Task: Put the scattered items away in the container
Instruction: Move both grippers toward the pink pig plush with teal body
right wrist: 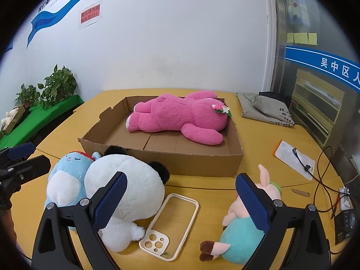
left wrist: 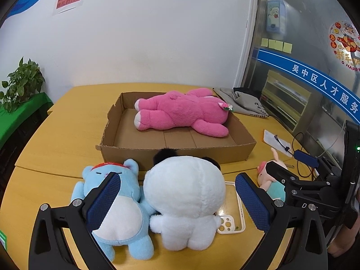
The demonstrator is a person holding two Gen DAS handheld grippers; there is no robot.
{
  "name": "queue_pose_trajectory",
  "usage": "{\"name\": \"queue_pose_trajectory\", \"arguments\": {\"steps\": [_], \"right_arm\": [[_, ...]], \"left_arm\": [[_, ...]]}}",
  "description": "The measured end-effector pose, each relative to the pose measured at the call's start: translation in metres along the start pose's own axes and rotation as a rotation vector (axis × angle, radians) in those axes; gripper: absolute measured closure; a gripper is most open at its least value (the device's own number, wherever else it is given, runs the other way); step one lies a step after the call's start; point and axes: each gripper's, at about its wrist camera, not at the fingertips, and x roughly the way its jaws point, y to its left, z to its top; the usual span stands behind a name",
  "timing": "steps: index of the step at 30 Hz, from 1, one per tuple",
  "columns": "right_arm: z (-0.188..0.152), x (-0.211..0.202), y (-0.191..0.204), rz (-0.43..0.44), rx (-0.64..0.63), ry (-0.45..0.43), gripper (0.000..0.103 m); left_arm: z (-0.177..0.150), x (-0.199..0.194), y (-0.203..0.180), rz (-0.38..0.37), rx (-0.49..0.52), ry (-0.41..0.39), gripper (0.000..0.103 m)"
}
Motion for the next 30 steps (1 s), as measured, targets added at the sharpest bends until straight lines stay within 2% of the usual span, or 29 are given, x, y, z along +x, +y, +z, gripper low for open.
{"name": "queue_pose_trajectory", "arguments": {"steps": [20, 26, 30], "right_arm": [[-0.004, 0.003, -0.016, 0.03, 0.04, -0.006, 0.006], [-0.015, -0.006, -0.075, -0.039, 0.182, -0.051, 0.005], [-0.041, 0.01, -0.124, -0.126, 0.284, 0.05, 0.005]], "left_arm": [[0.003, 0.007, -0.011, -0.04, 0.014, 0.009, 0.0], [0.011, 0.013, -0.03, -0.082, 0.063, 0.021, 0.0], [0.013, 0.025, -0.046, -0.132, 0.077, 0.049, 0.0]]}}
